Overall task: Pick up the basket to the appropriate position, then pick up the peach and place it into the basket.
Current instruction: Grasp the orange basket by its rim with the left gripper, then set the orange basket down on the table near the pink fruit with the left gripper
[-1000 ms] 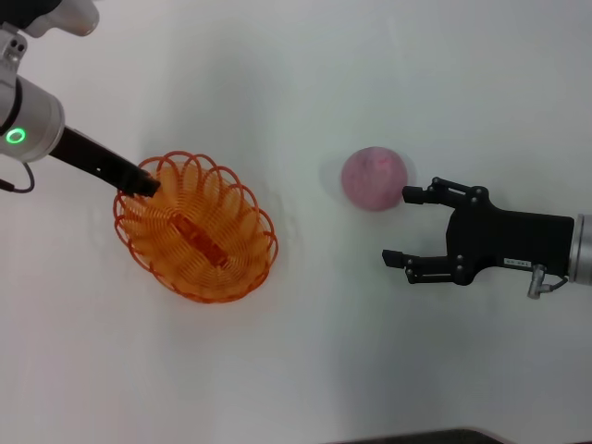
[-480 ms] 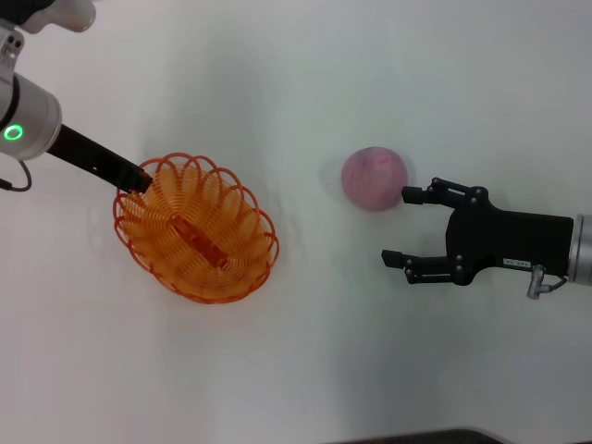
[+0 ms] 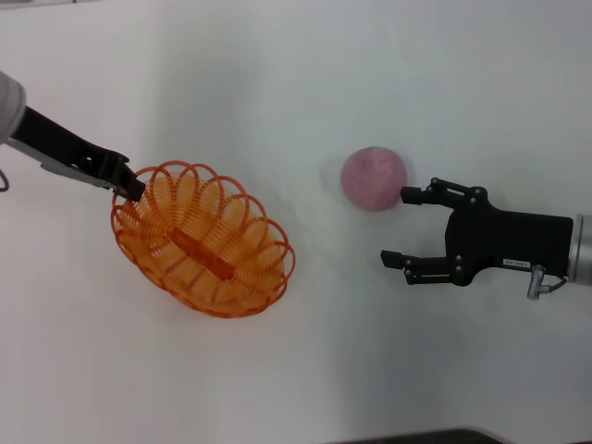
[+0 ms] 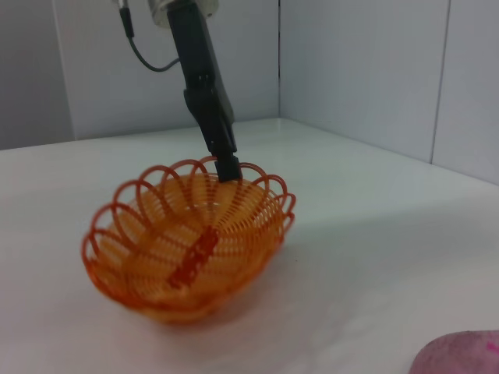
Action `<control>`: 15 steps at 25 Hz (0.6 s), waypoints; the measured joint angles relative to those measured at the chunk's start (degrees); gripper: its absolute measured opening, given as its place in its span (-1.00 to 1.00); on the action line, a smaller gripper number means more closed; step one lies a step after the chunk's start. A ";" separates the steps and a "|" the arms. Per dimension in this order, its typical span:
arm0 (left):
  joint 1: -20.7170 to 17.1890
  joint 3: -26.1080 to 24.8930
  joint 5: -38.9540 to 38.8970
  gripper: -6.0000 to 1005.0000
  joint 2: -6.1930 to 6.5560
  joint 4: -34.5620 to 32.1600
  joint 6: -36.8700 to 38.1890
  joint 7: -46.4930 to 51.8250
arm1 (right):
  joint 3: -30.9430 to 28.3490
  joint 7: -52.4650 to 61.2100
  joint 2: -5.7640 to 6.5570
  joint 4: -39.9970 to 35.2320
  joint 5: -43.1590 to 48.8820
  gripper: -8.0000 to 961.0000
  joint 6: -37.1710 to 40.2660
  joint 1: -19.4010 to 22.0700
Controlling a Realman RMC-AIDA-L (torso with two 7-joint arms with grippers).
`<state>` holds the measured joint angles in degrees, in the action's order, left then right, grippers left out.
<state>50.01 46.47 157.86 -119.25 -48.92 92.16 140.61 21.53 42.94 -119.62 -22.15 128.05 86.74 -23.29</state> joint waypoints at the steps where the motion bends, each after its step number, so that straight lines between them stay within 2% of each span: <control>1: 0.49 -1.41 0.00 -0.89 0.57 1.15 0.87 0.62 | 0.00 0.01 0.00 0.00 0.00 0.96 0.04 0.00; 4: 0.94 -4.48 -0.05 -0.89 1.50 3.34 2.08 1.87 | 0.00 0.03 0.00 0.00 0.00 0.95 0.20 0.00; 8: 0.27 -9.47 -0.66 -0.89 1.48 3.72 4.52 2.54 | 0.00 0.04 0.00 0.00 0.00 0.95 0.22 0.00; 11: -1.46 -12.07 -1.02 -0.89 0.56 3.22 5.21 3.39 | -0.01 0.04 0.00 0.00 0.00 0.95 0.34 0.00; 15: -5.54 -14.25 -4.11 -0.90 -1.82 1.07 4.20 4.58 | -0.22 0.04 0.02 0.00 0.00 0.95 0.51 0.00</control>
<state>44.46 32.22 153.75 -121.08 -47.85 96.36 145.19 21.32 42.98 -119.60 -22.15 128.05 87.25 -23.29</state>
